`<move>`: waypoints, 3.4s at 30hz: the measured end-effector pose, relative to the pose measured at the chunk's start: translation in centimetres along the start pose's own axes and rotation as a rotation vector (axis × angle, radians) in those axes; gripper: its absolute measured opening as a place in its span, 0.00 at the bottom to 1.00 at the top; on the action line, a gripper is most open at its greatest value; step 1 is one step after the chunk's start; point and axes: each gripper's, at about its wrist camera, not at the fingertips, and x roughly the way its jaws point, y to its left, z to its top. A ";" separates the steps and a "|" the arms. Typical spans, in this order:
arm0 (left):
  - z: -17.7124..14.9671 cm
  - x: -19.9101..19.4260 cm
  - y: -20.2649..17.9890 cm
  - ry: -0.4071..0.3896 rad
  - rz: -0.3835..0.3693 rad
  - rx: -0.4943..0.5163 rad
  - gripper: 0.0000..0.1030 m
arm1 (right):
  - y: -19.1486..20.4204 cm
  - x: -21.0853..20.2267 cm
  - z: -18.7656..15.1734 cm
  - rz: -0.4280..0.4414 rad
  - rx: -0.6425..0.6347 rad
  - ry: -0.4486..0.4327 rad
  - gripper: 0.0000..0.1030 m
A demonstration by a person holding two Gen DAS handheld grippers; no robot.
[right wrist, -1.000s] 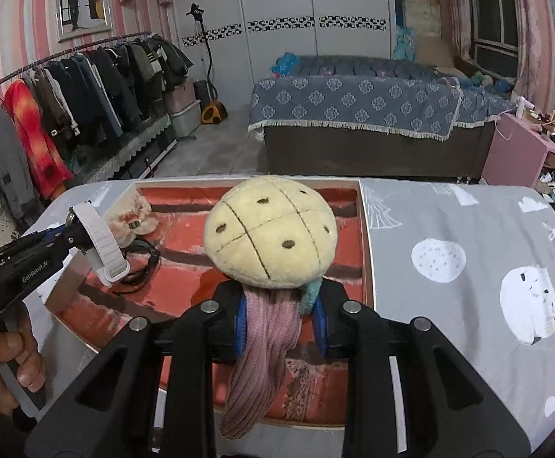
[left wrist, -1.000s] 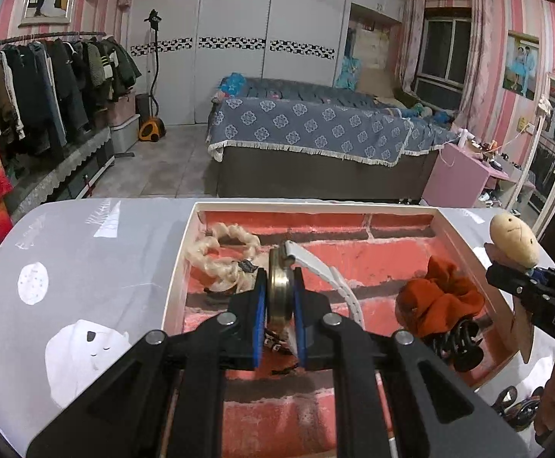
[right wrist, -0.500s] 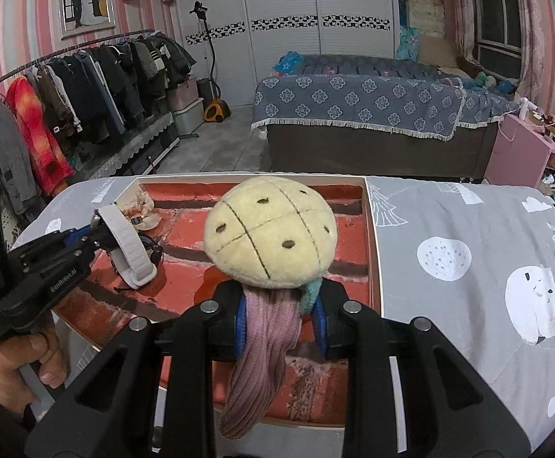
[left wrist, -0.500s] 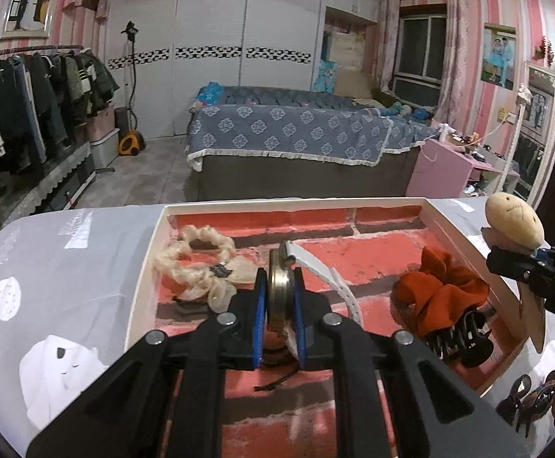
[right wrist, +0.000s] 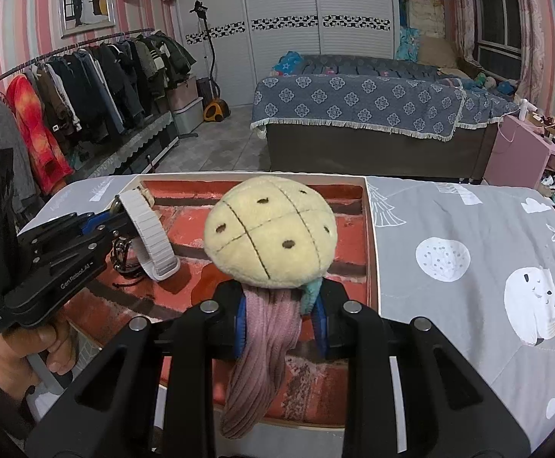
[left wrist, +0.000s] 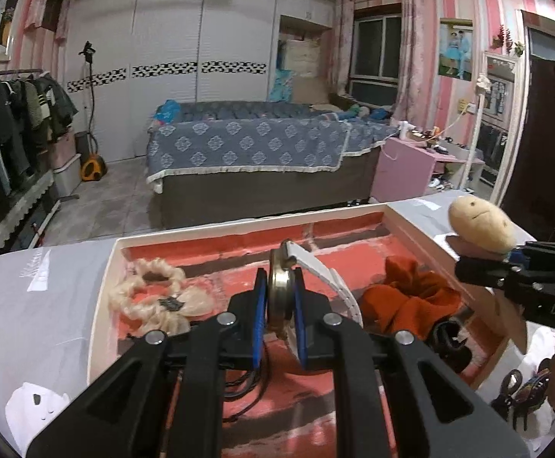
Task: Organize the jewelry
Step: 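Carry the watch with the left tool while the right tool carries the pink toy over the tray, then open the left tool to set the watch in the tray while the right tool releases the toy, then move the left tool to the wooden bead bracelet while the right tool approaches the rainbow bracelet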
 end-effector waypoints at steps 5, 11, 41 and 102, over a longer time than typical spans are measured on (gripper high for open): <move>-0.1 -0.1 0.1 0.001 0.029 -0.009 0.13 | 0.2 0.2 -0.1 -0.003 -0.004 0.004 0.26; -0.2 -0.1 0.8 0.022 0.050 -0.052 0.13 | -0.3 0.7 -0.3 -0.006 0.003 0.018 0.28; -1.4 -1.6 1.0 0.050 0.152 -0.089 0.40 | 0.1 0.0 -0.5 -0.009 0.001 0.015 0.62; -5.5 -7.6 2.6 0.175 0.394 -0.168 0.71 | -5.9 -16.8 -11.1 -0.088 0.070 -0.065 0.76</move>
